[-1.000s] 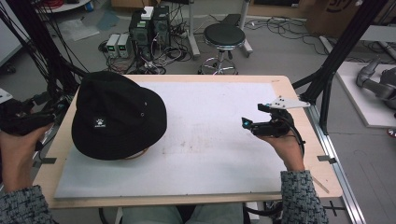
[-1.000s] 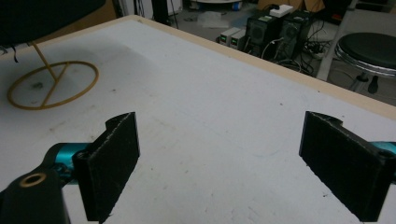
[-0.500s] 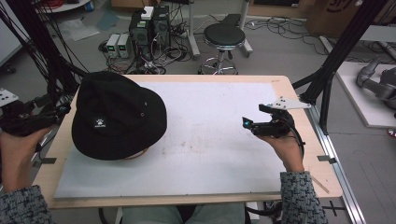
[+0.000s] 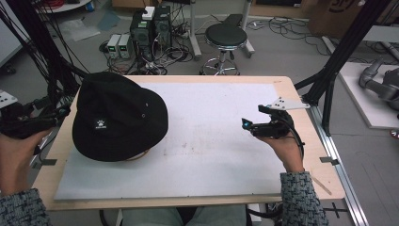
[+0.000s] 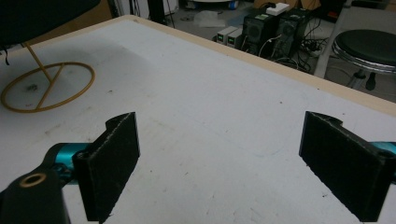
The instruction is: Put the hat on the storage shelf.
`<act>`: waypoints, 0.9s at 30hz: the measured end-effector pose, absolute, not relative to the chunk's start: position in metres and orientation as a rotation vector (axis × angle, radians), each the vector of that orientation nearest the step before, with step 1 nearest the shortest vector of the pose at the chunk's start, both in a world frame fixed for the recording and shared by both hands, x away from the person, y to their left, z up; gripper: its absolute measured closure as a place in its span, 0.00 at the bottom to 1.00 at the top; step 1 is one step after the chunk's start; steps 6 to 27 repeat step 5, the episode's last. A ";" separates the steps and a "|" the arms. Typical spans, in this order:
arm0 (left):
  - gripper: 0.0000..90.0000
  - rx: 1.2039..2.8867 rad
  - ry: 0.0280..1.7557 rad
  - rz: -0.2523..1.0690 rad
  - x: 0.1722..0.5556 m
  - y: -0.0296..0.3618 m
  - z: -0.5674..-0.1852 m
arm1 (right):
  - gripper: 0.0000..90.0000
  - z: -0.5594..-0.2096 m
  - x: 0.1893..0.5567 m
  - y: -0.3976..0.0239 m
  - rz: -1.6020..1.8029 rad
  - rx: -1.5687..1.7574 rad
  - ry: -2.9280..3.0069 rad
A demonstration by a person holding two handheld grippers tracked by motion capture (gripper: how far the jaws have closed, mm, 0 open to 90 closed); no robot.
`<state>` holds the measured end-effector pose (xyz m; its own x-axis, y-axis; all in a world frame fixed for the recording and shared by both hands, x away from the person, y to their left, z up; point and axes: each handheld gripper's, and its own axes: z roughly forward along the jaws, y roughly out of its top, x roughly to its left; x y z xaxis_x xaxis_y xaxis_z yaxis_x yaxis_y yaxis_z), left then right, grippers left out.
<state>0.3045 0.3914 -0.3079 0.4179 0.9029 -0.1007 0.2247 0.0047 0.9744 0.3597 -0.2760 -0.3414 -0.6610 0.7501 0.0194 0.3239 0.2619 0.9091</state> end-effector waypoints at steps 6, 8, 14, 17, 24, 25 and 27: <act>0.22 1.501 1.052 0.727 0.304 0.393 -0.308 | 0.13 -0.341 0.360 -0.275 1.377 0.964 2.120; 0.22 1.501 1.052 0.727 0.304 0.393 -0.308 | 0.13 -0.341 0.360 -0.275 1.377 0.964 2.120; 0.22 1.501 1.052 0.727 0.304 0.393 -0.308 | 0.13 -0.341 0.360 -0.275 1.377 0.964 2.120; 0.22 1.501 1.052 0.727 0.304 0.393 -0.308 | 0.13 -0.341 0.360 -0.275 1.377 0.964 2.120; 0.22 1.501 1.052 0.727 0.304 0.393 -0.308 | 0.13 -0.341 0.360 -0.275 1.377 0.964 2.120; 0.22 1.501 1.052 0.727 0.304 0.393 -0.308 | 0.13 -0.341 0.360 -0.275 1.377 0.964 2.120; 0.22 1.501 1.052 0.727 0.304 0.393 -0.308 | 0.13 -0.341 0.360 -0.275 1.377 0.964 2.120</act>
